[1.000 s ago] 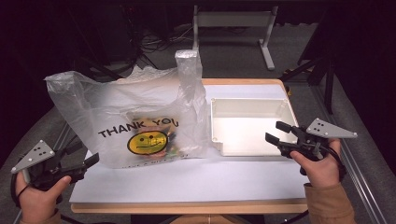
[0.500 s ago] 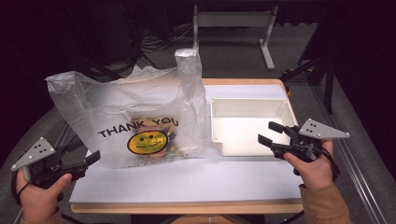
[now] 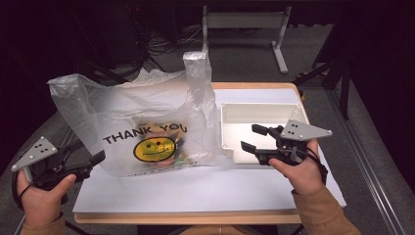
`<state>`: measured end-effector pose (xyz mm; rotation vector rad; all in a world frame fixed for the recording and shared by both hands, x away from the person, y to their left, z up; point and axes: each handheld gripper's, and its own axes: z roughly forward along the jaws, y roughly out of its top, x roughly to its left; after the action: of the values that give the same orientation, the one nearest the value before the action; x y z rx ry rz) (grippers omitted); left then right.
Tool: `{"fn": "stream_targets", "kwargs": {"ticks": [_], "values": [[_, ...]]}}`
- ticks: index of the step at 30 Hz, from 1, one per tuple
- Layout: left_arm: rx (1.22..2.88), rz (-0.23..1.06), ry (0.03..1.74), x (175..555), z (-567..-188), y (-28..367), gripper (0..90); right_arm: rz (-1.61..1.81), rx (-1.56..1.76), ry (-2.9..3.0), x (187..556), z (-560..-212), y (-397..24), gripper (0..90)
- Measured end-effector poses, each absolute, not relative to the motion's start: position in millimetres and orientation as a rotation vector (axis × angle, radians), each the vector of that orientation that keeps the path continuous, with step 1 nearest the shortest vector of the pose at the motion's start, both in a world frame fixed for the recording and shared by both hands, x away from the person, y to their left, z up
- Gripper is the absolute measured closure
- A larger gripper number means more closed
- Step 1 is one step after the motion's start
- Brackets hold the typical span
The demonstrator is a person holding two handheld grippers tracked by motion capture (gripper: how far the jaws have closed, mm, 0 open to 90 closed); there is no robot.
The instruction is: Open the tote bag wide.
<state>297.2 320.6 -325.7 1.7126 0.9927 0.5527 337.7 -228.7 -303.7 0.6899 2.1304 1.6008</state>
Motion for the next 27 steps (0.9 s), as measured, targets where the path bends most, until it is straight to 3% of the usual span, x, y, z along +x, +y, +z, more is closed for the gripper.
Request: {"fn": "stream_targets", "kwargs": {"ticks": [27], "values": [[1.684, 0.558, 0.984, 318, -313, 321, 20.5, 1.704, 0.618, 2.152, 380, -288, -147, 31.3]]}}
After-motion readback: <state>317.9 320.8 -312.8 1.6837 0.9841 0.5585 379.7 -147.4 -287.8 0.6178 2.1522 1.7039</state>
